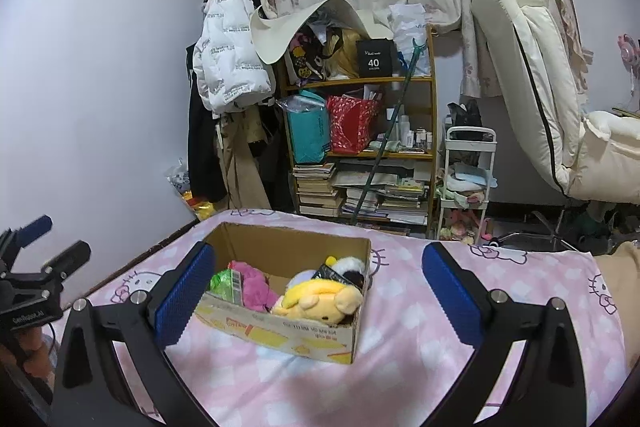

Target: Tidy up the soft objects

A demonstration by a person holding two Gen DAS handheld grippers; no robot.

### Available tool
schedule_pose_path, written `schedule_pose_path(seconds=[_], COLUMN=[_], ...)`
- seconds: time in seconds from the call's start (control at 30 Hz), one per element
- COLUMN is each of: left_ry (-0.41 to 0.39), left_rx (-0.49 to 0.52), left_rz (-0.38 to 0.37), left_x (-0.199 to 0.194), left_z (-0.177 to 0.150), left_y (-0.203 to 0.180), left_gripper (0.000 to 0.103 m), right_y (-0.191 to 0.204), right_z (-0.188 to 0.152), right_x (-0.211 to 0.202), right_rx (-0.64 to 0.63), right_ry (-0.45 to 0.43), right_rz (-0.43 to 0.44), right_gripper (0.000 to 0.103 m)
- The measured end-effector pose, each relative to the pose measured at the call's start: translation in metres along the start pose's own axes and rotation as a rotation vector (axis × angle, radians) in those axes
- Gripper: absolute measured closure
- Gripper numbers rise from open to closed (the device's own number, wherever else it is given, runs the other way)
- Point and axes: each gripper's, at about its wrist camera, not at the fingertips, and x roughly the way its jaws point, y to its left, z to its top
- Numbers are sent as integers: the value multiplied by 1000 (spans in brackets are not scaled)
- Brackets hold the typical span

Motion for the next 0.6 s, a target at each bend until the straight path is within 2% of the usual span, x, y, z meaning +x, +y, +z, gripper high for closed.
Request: schedule_pose_path(seconds=[0.13,0.3,0.6], left_ry=[-15,-46,-56], left_rx=[-4,-32,-5], left_rz=[1,0,4], left_x=[-5,-8,-6], left_z=[-5,-9,-13], left_y=[3,3,-6], left_gripper=[1,1,1], right_y=[0,3,3], right_z=[-8,-17,-23], right_x=[-3,-11,-7], right_rx=[-11,-27,-24], right_ry=[3,-49,-25], right_rz=[-16,-68,-56], right_gripper=[0,0,0])
